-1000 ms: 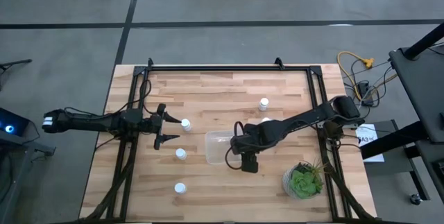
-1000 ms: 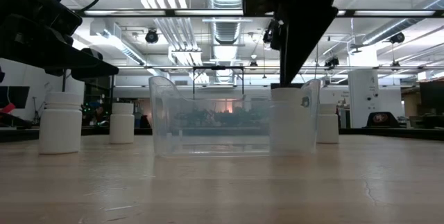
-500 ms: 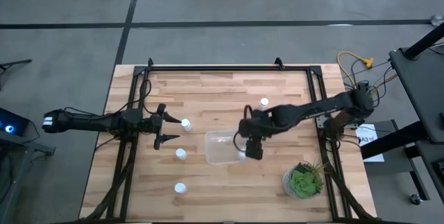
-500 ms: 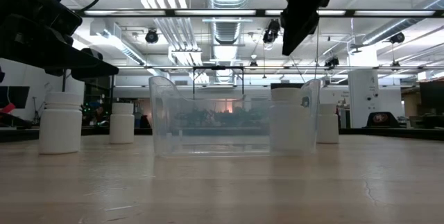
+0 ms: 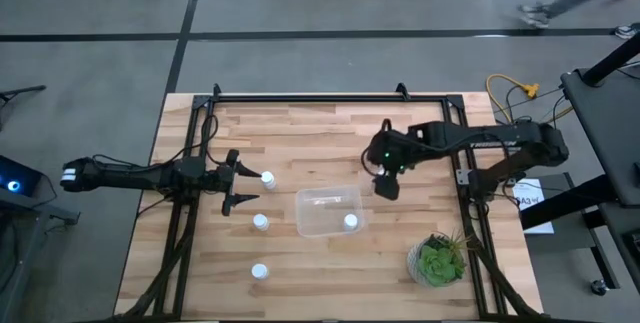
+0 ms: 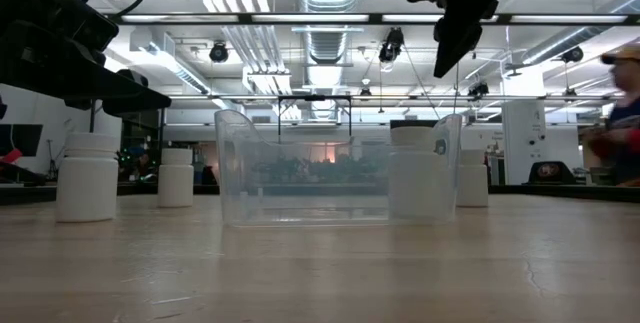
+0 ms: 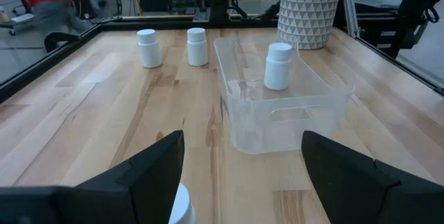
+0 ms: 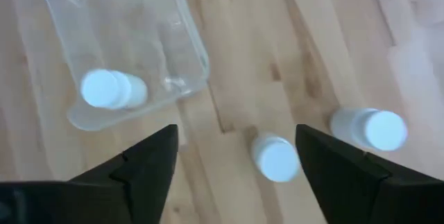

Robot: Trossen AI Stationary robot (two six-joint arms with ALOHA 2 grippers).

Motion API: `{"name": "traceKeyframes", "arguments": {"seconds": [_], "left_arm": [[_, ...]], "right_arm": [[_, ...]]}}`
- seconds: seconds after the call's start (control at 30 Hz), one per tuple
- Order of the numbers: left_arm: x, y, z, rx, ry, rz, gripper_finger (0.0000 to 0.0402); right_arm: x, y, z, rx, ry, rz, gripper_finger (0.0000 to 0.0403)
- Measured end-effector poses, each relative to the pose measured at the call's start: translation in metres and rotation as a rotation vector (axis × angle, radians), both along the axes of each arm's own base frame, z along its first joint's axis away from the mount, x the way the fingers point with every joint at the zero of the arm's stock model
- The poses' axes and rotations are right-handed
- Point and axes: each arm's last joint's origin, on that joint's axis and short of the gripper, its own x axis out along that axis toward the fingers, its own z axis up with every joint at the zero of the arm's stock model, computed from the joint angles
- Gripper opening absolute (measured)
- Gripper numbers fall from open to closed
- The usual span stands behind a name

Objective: Pick and place pill bottles into a basket
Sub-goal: Put the white medicine bottle into the transparent bin

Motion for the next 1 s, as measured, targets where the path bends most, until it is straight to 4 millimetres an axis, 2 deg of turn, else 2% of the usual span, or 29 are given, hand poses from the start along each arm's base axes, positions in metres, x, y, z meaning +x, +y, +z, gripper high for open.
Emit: {"name": "traceKeyframes", "arguments": {"seconds": [0.13,0.3,0.63,1.0], "left_arm": [[0.0,0.0,0.0,0.0,0.0,0.0,0.0274],[0.0,0.0,0.0,0.0,0.0,0.0,0.0274],[0.0,0.0,0.0,0.0,0.0,0.0,0.0274],[0.0,0.0,0.0,0.0,0.0,0.0,0.0274]], "right_arm": [[-0.005,-0.006,-0.004,-0.028,0.016,0.04,0.0321],[-0.007,-0.006,-0.019,-0.055,0.064,0.114,0.034],[-0.017,-0.013,-0.06,-0.074,0.141,0.182,0.0327],[-0.021,-0.028,-0.077,-0.066,0.125,0.178,0.0327]]}}
